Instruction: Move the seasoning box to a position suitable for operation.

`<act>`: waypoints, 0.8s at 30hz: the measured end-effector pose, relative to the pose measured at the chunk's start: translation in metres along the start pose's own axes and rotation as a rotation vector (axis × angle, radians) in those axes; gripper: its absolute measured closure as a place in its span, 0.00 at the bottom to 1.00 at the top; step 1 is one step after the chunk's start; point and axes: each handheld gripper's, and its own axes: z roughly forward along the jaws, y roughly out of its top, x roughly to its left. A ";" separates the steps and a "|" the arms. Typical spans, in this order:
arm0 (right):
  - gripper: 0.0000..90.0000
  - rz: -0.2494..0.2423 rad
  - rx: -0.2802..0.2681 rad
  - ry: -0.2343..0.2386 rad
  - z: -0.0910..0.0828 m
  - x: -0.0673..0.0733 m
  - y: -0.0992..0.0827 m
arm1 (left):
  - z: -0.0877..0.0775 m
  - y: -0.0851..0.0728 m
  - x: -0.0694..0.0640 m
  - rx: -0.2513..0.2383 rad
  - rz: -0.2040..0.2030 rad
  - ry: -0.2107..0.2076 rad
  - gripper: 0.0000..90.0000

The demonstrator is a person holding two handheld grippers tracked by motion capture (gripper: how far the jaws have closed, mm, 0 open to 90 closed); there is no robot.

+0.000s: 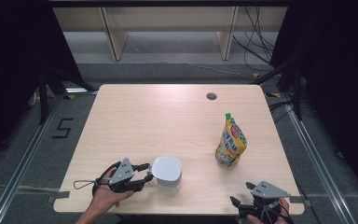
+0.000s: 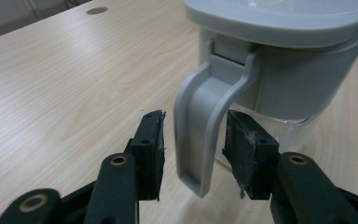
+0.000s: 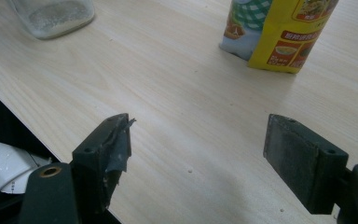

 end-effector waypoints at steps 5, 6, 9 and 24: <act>0.27 0.004 0.001 0.006 0.000 0.000 0.000 | 0.002 0.000 -0.001 0.017 0.014 0.016 0.71; 0.27 -0.011 -0.003 0.007 0.001 -0.001 0.000 | 0.002 0.000 0.001 0.008 0.001 0.006 0.78; 0.27 -0.012 -0.003 0.008 0.001 -0.001 0.001 | -0.001 -0.002 0.000 0.006 -0.028 -0.003 0.78; 0.27 -0.031 -0.006 0.001 0.001 -0.001 0.000 | -0.010 -0.004 -0.017 0.033 -0.067 -0.071 0.74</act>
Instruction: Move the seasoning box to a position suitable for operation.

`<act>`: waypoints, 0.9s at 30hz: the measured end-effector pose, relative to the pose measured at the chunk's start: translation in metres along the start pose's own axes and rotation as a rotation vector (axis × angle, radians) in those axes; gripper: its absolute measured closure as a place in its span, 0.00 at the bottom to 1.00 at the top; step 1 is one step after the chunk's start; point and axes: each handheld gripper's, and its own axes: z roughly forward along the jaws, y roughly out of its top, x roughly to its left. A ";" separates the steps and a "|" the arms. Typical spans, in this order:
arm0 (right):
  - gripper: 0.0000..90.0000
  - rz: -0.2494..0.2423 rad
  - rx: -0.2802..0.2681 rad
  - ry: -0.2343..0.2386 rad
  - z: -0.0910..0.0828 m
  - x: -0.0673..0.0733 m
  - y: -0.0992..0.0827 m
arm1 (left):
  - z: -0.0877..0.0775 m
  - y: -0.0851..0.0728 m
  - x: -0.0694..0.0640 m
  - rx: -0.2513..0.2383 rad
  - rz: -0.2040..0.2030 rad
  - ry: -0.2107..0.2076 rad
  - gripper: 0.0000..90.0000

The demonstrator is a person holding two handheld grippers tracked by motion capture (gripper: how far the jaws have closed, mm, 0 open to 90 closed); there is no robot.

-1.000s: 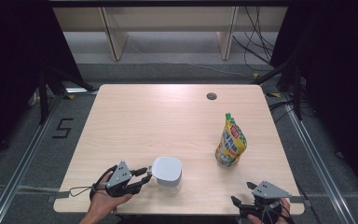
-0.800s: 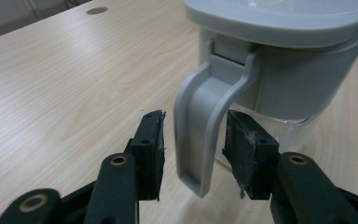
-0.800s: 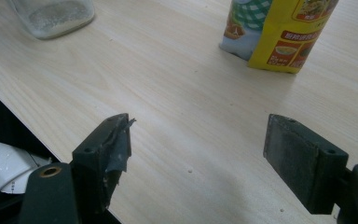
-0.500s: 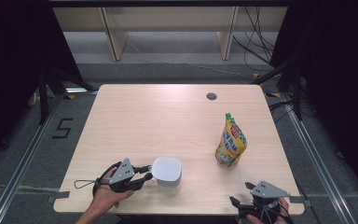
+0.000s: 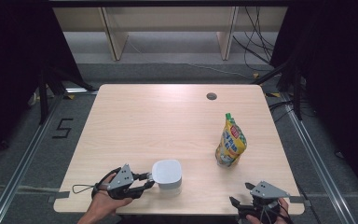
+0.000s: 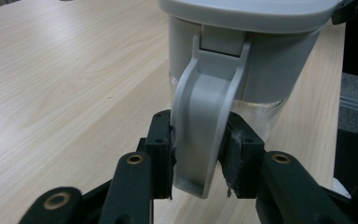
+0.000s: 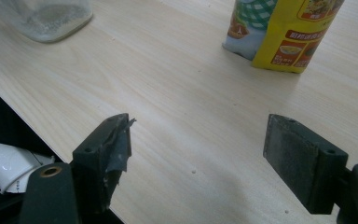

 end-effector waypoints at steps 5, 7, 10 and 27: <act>0.27 0.017 0.003 0.009 0.000 0.002 0.000 | 0.002 0.003 -0.002 0.022 0.018 0.017 0.75; 0.27 0.014 0.008 0.015 0.001 0.001 0.000 | 0.003 0.002 -0.004 0.010 -0.010 0.013 0.76; 0.27 0.015 0.007 0.015 0.000 0.002 0.001 | 0.004 0.004 -0.004 0.016 0.018 0.015 0.76; 0.27 0.018 -0.002 0.017 0.000 0.001 0.000 | -0.002 0.011 -0.009 -0.018 -0.024 -0.004 0.40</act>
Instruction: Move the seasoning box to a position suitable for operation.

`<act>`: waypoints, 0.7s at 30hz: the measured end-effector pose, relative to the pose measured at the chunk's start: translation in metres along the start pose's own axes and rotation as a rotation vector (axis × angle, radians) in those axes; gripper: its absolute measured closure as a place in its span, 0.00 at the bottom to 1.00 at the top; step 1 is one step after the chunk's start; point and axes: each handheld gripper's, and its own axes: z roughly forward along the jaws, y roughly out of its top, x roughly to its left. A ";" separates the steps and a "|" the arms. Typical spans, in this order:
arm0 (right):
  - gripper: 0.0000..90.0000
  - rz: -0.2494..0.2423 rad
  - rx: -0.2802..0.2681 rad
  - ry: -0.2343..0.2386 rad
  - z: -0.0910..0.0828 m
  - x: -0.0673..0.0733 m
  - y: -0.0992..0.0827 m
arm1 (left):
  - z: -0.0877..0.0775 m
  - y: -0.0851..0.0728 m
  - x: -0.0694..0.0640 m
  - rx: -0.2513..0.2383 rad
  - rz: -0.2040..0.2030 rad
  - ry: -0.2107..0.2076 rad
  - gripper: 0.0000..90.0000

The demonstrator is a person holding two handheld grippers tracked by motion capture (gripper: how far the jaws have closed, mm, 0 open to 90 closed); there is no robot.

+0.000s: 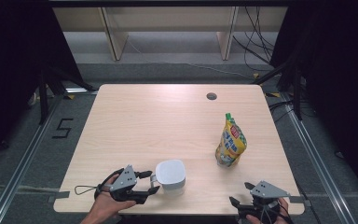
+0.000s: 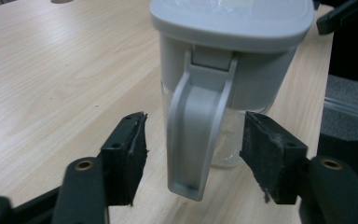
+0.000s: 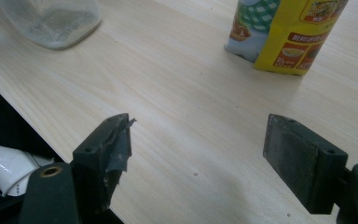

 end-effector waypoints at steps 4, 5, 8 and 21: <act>0.27 -0.017 -0.011 -0.001 0.000 -0.001 0.000 | -0.008 0.005 0.002 -0.007 0.001 0.005 0.34; 0.27 -0.016 -0.011 0.000 0.000 -0.001 0.000 | -0.010 0.006 0.001 -0.001 -0.017 0.010 0.34; 0.27 0.001 -0.004 0.022 0.001 0.000 -0.001 | -0.016 0.010 0.000 -0.013 -0.009 -0.002 0.33; 0.27 -0.006 -0.001 0.015 0.001 0.000 -0.001 | -0.031 0.015 -0.009 -0.020 -0.079 -0.002 0.27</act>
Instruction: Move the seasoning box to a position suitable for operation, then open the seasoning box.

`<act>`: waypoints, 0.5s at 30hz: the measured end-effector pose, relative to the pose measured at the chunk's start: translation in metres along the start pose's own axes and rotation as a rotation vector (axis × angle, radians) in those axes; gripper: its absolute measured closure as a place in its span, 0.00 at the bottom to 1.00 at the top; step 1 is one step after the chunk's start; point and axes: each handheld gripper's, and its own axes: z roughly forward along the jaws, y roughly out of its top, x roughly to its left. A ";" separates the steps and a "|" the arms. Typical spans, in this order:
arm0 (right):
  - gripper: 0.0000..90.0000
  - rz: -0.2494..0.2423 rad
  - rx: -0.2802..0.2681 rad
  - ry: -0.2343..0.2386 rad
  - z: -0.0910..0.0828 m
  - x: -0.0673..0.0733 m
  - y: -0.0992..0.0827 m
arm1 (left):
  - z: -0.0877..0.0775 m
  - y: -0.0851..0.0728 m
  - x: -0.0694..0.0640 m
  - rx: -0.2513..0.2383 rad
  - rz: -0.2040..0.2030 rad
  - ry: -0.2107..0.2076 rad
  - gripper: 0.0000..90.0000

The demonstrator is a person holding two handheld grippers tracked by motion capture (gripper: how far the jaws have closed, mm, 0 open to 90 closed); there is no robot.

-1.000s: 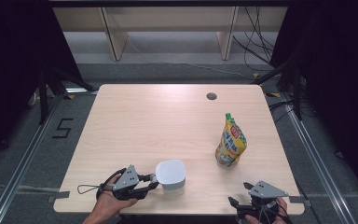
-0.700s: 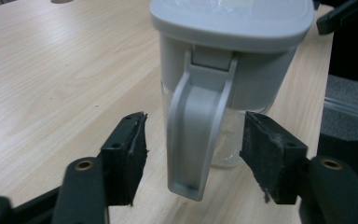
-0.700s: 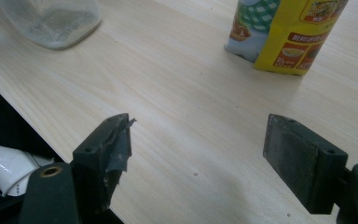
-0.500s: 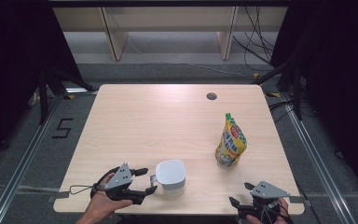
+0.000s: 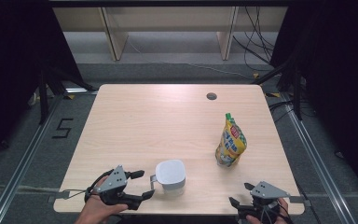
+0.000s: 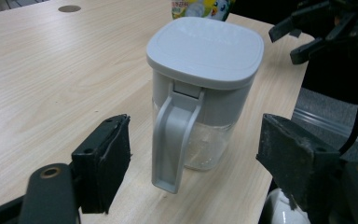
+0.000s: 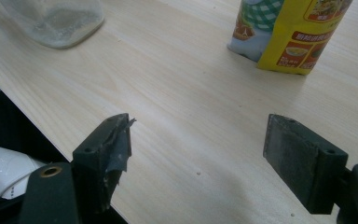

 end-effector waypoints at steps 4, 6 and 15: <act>0.27 -0.004 0.002 -0.005 0.000 0.000 0.000 | -0.005 0.005 0.002 -0.012 0.007 -0.006 0.27; 0.27 0.007 0.005 0.013 0.000 0.000 0.000 | -0.006 0.006 -0.001 -0.016 -0.013 -0.004 0.27; 0.27 -0.018 0.002 0.007 0.002 -0.001 0.000 | -0.014 0.017 -0.005 -0.043 -0.030 0.023 0.27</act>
